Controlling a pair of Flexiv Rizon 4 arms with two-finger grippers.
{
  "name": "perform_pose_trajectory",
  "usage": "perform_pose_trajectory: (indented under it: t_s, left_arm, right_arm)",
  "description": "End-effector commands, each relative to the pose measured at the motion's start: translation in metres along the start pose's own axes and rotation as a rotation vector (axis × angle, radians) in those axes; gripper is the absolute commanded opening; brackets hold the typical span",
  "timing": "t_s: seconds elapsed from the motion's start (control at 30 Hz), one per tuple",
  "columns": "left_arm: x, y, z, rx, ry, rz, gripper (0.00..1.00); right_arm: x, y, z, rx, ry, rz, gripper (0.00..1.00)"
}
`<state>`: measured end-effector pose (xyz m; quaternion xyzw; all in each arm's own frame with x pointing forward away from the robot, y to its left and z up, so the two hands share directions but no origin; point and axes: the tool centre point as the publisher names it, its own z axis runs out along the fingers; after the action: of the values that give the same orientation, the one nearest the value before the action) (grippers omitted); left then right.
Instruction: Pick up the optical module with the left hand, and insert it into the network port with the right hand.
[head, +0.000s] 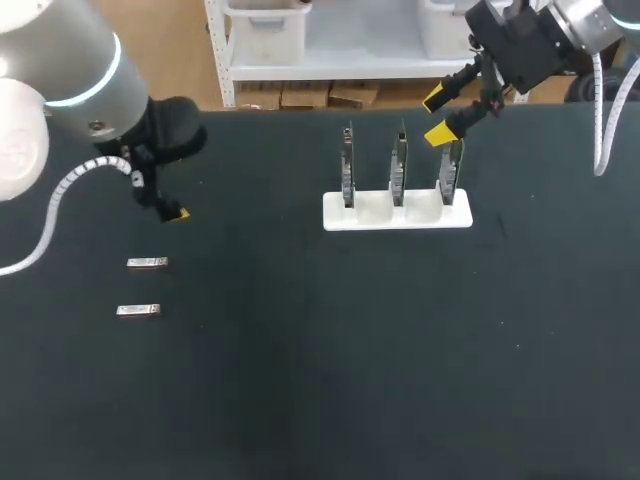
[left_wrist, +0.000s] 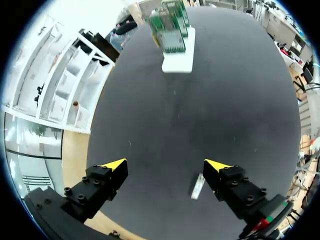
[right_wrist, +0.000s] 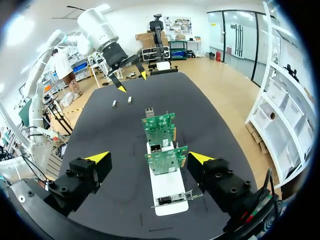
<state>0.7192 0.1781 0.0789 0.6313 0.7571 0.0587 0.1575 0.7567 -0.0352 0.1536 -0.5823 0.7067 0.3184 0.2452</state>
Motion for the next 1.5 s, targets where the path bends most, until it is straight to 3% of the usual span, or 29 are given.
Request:
perform_pose_trajectory:
  t_s: [0.03,0.17,0.47,0.97,1.17,1.3,1.5]
  left_arm:
    - [0.019,0.000,0.006,0.005,0.066,-0.020,1.00]
    - [0.046,-0.001,0.016,0.035,0.135,-0.051,1.00]
    - [0.080,-0.013,0.038,0.155,0.193,-0.065,1.00]
    - [0.100,-0.039,0.048,0.195,0.209,-0.046,1.00]
    - [0.099,-0.042,0.042,0.170,0.109,-0.054,1.00]
    - [0.096,-0.048,0.038,0.145,0.059,0.006,1.00]
    - [0.096,-0.055,0.037,0.137,0.076,0.052,1.00]
  right_arm:
    - [0.000,0.001,0.000,0.003,0.000,0.000,1.00]
    - [0.000,0.001,0.000,0.003,0.000,0.000,1.00]
    - [0.000,0.001,0.000,0.003,0.000,0.000,1.00]
    - [0.000,0.001,0.000,0.003,0.000,0.000,1.00]
    - [0.000,0.001,0.000,0.003,0.000,0.000,1.00]
    - [0.000,0.001,0.000,0.003,0.000,0.000,1.00]
    - [0.000,0.001,0.000,0.003,0.000,0.000,1.00]
